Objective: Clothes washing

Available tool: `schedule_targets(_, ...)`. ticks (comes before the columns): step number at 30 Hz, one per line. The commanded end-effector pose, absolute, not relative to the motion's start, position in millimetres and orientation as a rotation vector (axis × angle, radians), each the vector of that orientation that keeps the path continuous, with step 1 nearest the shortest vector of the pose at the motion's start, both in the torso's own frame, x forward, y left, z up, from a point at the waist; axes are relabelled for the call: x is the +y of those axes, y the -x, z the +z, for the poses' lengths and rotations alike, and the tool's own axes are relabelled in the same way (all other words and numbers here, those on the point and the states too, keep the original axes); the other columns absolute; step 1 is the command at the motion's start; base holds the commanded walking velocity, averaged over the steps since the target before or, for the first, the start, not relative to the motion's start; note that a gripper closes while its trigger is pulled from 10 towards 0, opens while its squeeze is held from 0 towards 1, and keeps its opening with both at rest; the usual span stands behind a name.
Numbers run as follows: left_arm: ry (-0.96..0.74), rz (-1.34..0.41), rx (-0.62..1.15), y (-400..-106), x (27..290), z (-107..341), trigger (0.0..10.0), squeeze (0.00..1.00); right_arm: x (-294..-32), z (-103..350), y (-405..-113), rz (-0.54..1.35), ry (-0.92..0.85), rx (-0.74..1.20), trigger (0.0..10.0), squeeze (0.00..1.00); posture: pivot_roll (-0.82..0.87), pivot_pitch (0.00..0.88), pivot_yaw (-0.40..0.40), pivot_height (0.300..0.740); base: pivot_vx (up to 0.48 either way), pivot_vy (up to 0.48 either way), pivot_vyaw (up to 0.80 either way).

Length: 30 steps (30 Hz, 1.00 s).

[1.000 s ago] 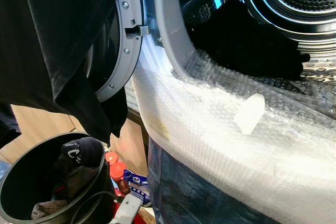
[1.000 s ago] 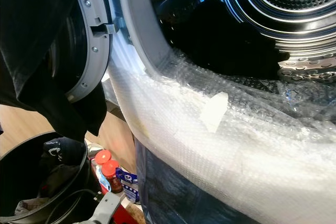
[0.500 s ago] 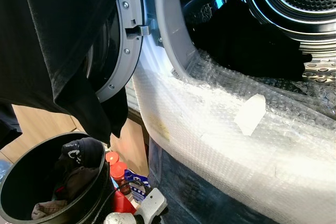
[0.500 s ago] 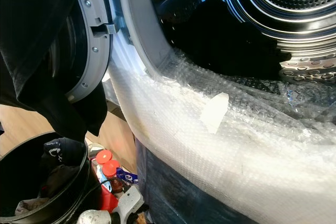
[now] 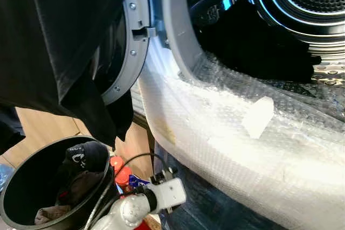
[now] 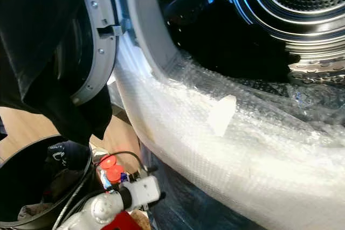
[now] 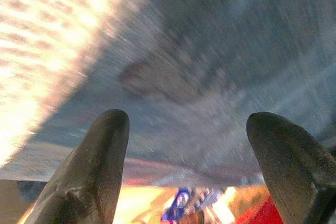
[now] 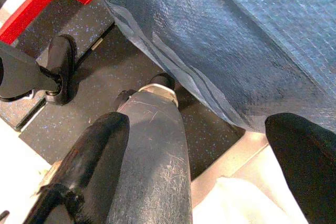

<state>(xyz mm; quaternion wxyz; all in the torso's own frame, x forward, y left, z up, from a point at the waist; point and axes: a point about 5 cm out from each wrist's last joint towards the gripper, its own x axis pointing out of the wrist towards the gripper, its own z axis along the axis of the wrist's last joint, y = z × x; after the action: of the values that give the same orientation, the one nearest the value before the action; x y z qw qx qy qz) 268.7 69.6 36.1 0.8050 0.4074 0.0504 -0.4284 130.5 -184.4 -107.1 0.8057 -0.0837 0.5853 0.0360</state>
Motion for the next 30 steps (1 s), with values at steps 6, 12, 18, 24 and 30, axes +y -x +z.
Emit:
schedule_targets(6, -0.6, -1.035, 0.247, -244, 62, 48, 10.0, 0.0, -185, -112, -113, 0.103, 0.214, 1.317, 10.0, 0.0, 0.12, 0.0, 0.046, 0.74, 0.0, 0.0, 0.0)
schedule_targets(12, -0.386, -0.912, 0.343, -226, 75, 65, 10.0, 0.0, -185, -112, -113, 0.117, 0.228, 1.314, 10.0, 0.0, 0.13, 0.0, 0.058, 0.74, 0.0, 0.0, 0.0)
schedule_targets(18, -0.363, -0.552, 0.377, -228, 112, 81, 10.0, 0.0, -185, -112, -115, 0.115, 0.224, 1.3, 10.0, 0.0, 0.13, 0.0, 0.061, 0.74, 0.0, 0.0, 0.0)
schedule_targets(24, -0.207, -0.39, 0.341, -224, 136, 94, 10.0, 0.0, -187, -111, -115, 0.168, 0.289, 1.305, 10.0, 0.0, 0.16, 0.0, 0.046, 0.74, 0.0, 0.0, 0.0)
schedule_targets(30, -0.117, -0.158, 0.273, -229, 166, 102, 10.0, 0.0, -188, -111, -117, 0.167, 0.29, 1.302, 10.0, 0.0, 0.17, 0.0, 0.035, 0.74, 0.0, 0.0, 0.0)
